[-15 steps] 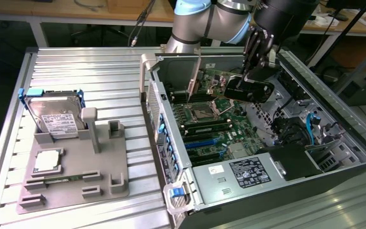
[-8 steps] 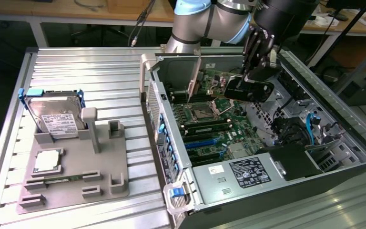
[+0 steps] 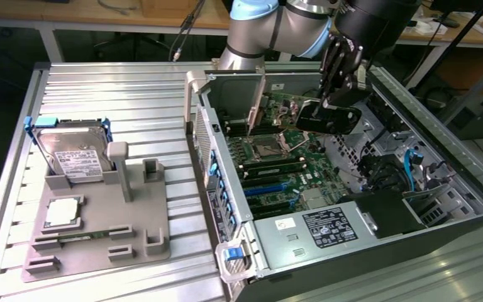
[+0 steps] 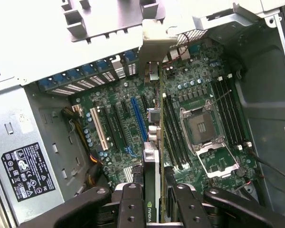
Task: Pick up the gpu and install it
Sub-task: 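Insert the gpu into the slot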
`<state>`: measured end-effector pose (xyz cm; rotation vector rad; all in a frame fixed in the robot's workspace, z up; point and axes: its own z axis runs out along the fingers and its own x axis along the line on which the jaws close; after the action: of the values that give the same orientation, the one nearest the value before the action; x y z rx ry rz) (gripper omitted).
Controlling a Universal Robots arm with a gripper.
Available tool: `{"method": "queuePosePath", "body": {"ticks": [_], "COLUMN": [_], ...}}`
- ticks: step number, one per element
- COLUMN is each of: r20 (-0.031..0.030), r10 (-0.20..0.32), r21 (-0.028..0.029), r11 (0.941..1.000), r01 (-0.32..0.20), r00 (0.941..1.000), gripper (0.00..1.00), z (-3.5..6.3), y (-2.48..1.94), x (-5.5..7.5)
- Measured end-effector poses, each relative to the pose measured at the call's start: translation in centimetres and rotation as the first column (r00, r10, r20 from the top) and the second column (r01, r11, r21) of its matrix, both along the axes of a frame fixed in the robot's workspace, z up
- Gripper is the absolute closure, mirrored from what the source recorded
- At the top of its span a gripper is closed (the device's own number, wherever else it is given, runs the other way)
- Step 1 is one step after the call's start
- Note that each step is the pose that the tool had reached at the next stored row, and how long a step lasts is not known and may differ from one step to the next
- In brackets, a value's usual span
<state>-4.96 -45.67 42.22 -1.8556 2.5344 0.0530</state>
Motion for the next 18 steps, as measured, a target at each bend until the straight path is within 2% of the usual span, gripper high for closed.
{"method": "queuePosePath", "body": {"ticks": [18], "r20": [0.0], "r10": [0.057], "r21": [0.0], "r11": [0.9984], "r01": [-0.057], "r00": [0.9984], "gripper": [0.73], "z": [0.0], "y": [0.0], "x": [0.53]}}
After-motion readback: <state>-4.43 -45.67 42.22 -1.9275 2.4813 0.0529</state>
